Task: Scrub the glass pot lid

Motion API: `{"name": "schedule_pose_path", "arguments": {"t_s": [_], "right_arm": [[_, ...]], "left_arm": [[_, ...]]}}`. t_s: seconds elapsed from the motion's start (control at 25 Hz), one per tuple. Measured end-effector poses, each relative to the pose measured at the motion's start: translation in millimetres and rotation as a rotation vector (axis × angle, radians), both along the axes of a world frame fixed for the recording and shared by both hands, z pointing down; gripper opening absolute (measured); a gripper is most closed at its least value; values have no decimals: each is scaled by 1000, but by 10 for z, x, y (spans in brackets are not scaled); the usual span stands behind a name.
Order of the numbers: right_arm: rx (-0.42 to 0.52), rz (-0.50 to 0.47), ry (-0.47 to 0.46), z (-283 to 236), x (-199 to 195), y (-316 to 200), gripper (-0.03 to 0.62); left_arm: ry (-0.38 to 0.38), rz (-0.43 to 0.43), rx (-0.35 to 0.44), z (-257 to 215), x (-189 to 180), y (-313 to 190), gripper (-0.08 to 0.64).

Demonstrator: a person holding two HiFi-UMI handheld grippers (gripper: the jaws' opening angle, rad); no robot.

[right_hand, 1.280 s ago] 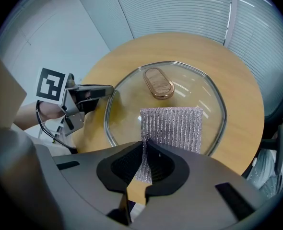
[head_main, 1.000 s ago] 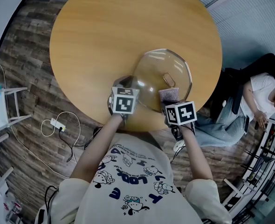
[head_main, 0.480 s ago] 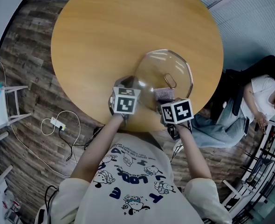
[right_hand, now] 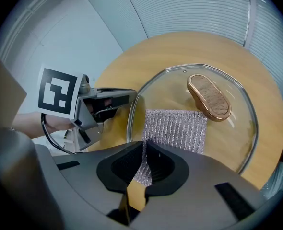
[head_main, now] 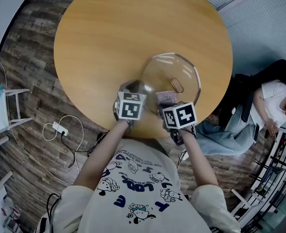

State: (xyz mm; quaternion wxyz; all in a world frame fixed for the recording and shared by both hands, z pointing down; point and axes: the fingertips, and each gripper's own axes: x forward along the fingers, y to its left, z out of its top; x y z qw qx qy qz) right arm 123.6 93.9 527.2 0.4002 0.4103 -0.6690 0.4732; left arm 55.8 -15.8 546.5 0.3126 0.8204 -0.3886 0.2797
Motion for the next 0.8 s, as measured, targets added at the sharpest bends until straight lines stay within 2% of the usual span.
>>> {"name": "schedule_pose_path", "arguments": {"t_s": [0.56,0.8], "right_arm": [[-1,-54,-32,11,-247,-214,43],[7,-61,-50,-16,-295,-317,43]], "left_arm": [[37,-3,-26,-11,-18,16,34],[61,-71,6,-128,-258,-39,34]]}}
